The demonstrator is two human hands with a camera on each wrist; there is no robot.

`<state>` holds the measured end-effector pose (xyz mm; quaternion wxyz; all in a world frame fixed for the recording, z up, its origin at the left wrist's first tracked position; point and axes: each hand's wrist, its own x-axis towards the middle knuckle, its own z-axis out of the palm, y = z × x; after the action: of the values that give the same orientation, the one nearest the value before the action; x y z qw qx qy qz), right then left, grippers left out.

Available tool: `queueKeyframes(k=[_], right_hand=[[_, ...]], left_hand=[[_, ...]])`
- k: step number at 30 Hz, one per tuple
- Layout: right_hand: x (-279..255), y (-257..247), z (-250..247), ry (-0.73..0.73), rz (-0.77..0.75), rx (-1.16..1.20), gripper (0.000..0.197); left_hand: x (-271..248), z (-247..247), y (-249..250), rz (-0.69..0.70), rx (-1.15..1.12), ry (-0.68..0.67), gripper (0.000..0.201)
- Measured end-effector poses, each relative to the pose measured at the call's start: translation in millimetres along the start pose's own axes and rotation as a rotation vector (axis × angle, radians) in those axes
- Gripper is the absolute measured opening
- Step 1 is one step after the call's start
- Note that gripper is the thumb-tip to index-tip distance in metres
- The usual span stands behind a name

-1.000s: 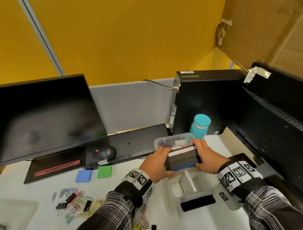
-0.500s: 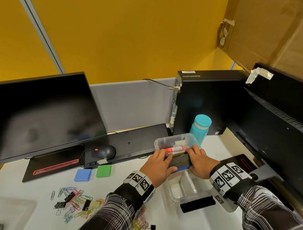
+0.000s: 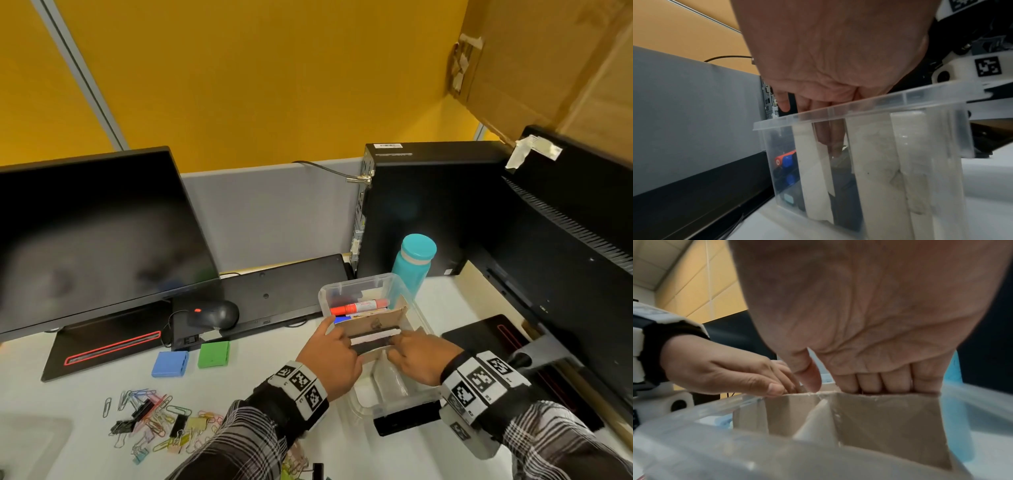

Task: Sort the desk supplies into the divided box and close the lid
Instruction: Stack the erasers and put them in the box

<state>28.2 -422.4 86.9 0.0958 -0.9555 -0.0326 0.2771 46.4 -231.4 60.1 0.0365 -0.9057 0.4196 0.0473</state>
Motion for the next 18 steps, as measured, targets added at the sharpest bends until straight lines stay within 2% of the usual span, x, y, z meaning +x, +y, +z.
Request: queueKeyframes(k=[4,6,8,11,13,16,18], right_hand=[[4,-8,-2,-0.040,0.041,-0.036,0.046],[7,-12,-4,-0.073,0.069,-0.022,0.048],[10,-15,-5,-0.090,0.089,0.005,0.048],[10,-18,-5,-0.110,0.105,0.034,0.048],[8,-18,-8,-0.110,0.113,0.075,0.048],[5,-16,-14,-0.102,0.113,0.196,0.050],[1,-20,-19,-0.054,0.078,0.218,0.058]], left_hand=[[9,-16,5,-0.097,-0.268,0.004,0.040],[11,-19,4,-0.065,-0.251,0.031,0.040],[10,-20,1,-0.051,-0.246,-0.009,0.038],[4,-16,-5,-0.016,-0.093,-0.047,0.040],[-5,-10,-11,-0.052,-0.047,0.029,0.040],[-35,-4,-27,-0.204,-0.156,0.203,0.040],[-65,4,-49,-0.292,-0.162,0.296,0.036]])
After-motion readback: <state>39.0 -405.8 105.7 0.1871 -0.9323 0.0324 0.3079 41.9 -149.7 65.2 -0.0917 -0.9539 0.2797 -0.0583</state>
